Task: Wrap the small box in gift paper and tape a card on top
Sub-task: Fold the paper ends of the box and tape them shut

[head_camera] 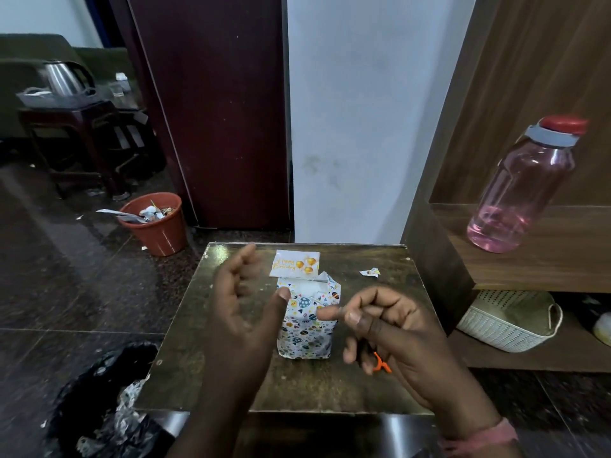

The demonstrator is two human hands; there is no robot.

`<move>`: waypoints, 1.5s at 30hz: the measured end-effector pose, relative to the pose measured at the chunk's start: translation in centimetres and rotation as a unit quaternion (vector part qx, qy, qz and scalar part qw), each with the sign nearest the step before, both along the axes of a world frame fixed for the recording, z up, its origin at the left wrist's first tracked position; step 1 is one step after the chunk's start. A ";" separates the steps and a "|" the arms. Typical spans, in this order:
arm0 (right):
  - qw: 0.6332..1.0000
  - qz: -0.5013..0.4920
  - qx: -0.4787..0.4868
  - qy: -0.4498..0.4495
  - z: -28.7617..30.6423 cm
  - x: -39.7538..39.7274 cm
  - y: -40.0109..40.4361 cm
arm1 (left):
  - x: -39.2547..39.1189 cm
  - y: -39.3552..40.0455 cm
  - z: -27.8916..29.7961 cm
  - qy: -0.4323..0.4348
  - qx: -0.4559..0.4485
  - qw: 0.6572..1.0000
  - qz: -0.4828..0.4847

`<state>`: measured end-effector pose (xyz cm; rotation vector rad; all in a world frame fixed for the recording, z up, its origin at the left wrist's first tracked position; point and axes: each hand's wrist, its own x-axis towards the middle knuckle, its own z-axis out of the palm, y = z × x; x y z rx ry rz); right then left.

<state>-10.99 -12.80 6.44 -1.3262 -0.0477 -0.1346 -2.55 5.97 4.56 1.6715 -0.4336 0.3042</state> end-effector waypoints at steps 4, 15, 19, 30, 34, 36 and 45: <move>0.999 0.015 -0.036 0.013 -0.2 0.1 0.2 | 1.8 0.3 -0.7 0.157 -0.042 0.971 -0.178; 0.996 0.036 0.020 0.082 0.2 0.2 0.4 | 1.9 0.1 -1.1 0.125 0.020 0.968 -0.215; 0.995 0.014 0.052 0.090 0.7 0.2 0.8 | 2.0 0.4 -1.2 0.108 0.032 0.967 -0.227; 0.952 -0.210 -0.220 0.039 2.2 1.1 3.6 | 2.0 0.7 -0.7 0.083 0.093 0.975 -0.183; 0.925 -0.210 -0.311 0.054 1.5 0.9 3.3 | 2.0 0.7 -0.4 0.102 0.092 0.975 -0.175; 0.917 -0.197 -0.342 0.052 1.6 0.6 3.0 | 2.0 0.7 -0.3 0.109 0.083 0.975 -0.177; 0.887 -0.249 -0.386 0.047 1.9 0.9 3.9 | 2.1 0.8 -0.7 0.108 0.071 0.979 -0.158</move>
